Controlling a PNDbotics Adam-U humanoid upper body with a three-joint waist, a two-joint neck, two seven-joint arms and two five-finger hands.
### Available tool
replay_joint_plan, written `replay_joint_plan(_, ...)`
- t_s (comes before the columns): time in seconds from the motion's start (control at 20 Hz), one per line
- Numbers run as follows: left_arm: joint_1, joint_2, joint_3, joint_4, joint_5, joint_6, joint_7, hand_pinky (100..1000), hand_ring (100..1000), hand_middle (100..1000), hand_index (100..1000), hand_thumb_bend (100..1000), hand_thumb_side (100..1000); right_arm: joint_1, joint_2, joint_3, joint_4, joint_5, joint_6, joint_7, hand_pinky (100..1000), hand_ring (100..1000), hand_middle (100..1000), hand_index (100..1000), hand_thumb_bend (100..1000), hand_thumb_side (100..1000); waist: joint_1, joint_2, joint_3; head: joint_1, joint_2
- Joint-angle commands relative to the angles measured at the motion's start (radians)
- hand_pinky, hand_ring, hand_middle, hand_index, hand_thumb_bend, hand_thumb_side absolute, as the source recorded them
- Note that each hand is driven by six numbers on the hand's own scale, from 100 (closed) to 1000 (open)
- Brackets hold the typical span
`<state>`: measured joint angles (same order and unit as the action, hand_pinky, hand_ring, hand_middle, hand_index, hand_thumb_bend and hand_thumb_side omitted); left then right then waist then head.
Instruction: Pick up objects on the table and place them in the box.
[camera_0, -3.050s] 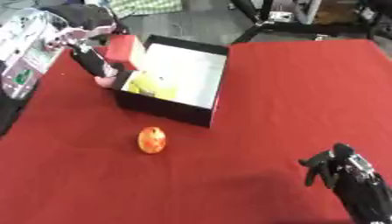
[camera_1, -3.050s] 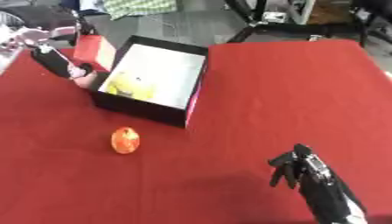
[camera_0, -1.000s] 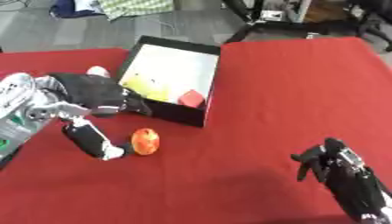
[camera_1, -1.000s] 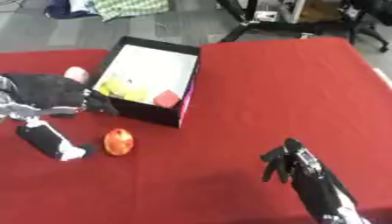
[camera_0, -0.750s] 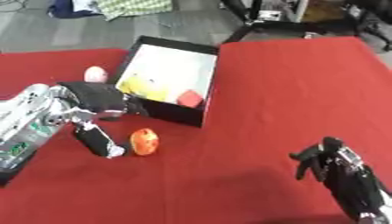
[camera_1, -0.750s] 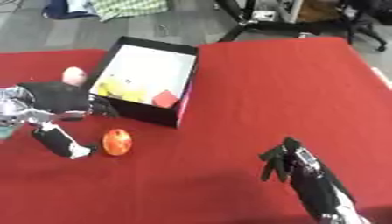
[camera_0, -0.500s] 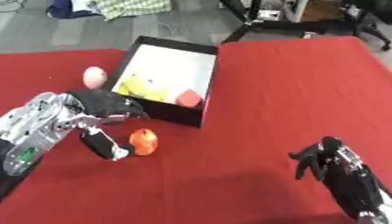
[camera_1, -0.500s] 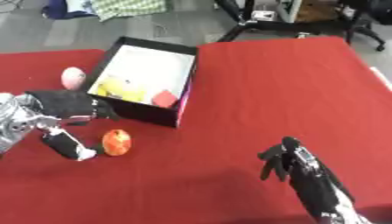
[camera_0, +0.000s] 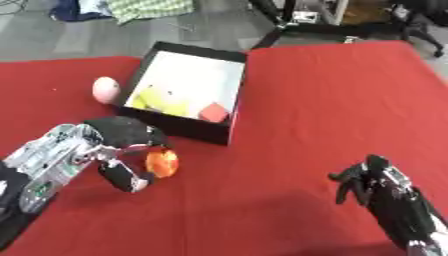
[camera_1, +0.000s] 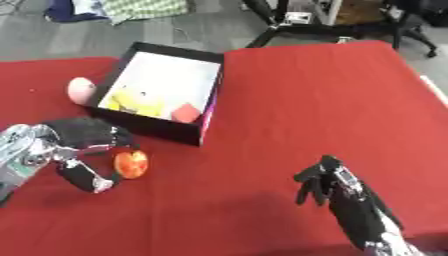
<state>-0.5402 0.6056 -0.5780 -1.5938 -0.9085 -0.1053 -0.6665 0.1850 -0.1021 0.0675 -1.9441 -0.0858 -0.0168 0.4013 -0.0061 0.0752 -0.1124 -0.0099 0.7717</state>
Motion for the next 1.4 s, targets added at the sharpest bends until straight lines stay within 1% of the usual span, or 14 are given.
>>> replay_joint_plan(0.05,-0.005,-0.003,-0.006,0.029,-0.019,-0.015,0.041,834,761,749,875,164,234,-0.006,-0.018,-0.005,-0.013,-0.007,-0.002,0.0,878,419,199,566,100,1000,-0.001,-0.009,0.0,-0.001,-0.002)
replay_joint_plan(0.15,-0.004,-0.011,-0.009,0.045,-0.03,-0.027,0.075,812,699,636,789,123,227,-0.006,-0.019,-0.005,-0.013,-0.009,-0.003,0.0,878,419,199,566,100,1000,-0.002,-0.01,0.0,0.0,-0.002)
replay_joint_plan(0.2,-0.004,-0.013,-0.008,0.049,-0.033,-0.031,0.096,795,645,568,733,100,221,-0.006,-0.019,-0.005,-0.013,-0.009,-0.004,0.0,878,419,199,566,100,1000,-0.002,-0.011,0.001,0.0,-0.002)
replay_joint_plan(0.25,-0.003,-0.014,-0.004,0.05,-0.034,-0.032,0.123,781,595,505,678,100,218,-0.006,-0.019,-0.005,-0.013,-0.009,-0.004,0.0,878,419,199,566,100,1000,-0.002,-0.011,0.001,0.0,-0.002)
replay_joint_plan(0.3,-0.001,-0.014,0.001,0.048,-0.032,-0.031,0.149,758,535,427,601,100,216,-0.006,-0.019,-0.005,-0.013,-0.01,-0.005,0.0,878,419,199,566,100,1000,-0.002,-0.011,0.002,-0.001,-0.002)
replay_joint_plan(0.45,0.006,-0.002,0.038,0.012,0.01,-0.003,0.213,731,467,315,500,100,223,-0.005,-0.019,-0.007,-0.012,-0.008,-0.004,-0.002,878,419,199,566,100,1000,-0.002,-0.01,0.004,-0.002,-0.002)
replay_joint_plan(0.55,0.001,0.021,0.068,-0.044,0.054,0.023,0.224,727,454,299,487,100,227,-0.005,-0.019,-0.008,-0.012,-0.008,-0.005,-0.003,878,419,199,566,100,1000,-0.001,-0.011,0.005,-0.006,-0.002)
replay_joint_plan(0.7,-0.011,0.069,0.121,-0.161,0.131,0.073,0.209,726,453,298,488,100,233,-0.003,-0.019,-0.009,-0.012,-0.008,-0.006,-0.004,878,419,199,566,100,1000,-0.001,-0.012,0.008,-0.01,-0.002)
replay_joint_plan(0.85,-0.063,0.112,0.182,-0.267,0.177,0.135,0.191,734,470,328,515,100,202,0.0,-0.021,-0.009,-0.01,-0.005,-0.005,-0.005,878,419,199,566,100,1000,-0.002,-0.016,0.012,-0.014,-0.002)
replay_joint_plan(0.95,-0.115,0.116,0.195,-0.271,0.165,0.17,0.174,737,479,360,526,100,190,0.004,-0.023,-0.006,-0.01,-0.006,-0.006,-0.002,878,419,199,566,100,1000,-0.003,-0.02,0.013,-0.013,-0.002)
replay_joint_plan(1.05,-0.166,0.099,0.189,-0.223,0.13,0.194,0.164,739,488,387,540,100,189,0.005,-0.023,-0.003,-0.008,-0.006,-0.006,0.001,878,419,198,566,100,1000,-0.004,-0.021,0.012,-0.011,-0.002)
replay_joint_plan(1.15,-0.214,0.058,0.173,-0.132,0.091,0.21,0.165,738,494,396,551,100,192,0.006,-0.022,-0.002,-0.006,-0.005,-0.004,0.002,878,419,198,566,100,1000,-0.005,-0.021,0.009,-0.01,-0.002)
replay_joint_plan(1.3,-0.282,-0.033,0.152,0.055,0.023,0.219,0.19,739,498,405,561,100,198,0.003,-0.019,0.003,-0.004,-0.004,0.001,0.005,878,419,198,566,100,1000,-0.008,-0.018,0.0,-0.011,-0.002)
replay_joint_plan(1.4,-0.322,-0.101,0.152,0.19,-0.03,0.215,0.225,740,503,418,576,100,200,-0.001,-0.016,0.006,-0.005,-0.007,0.002,0.008,878,419,198,566,100,1000,-0.012,-0.016,-0.007,-0.007,-0.002)
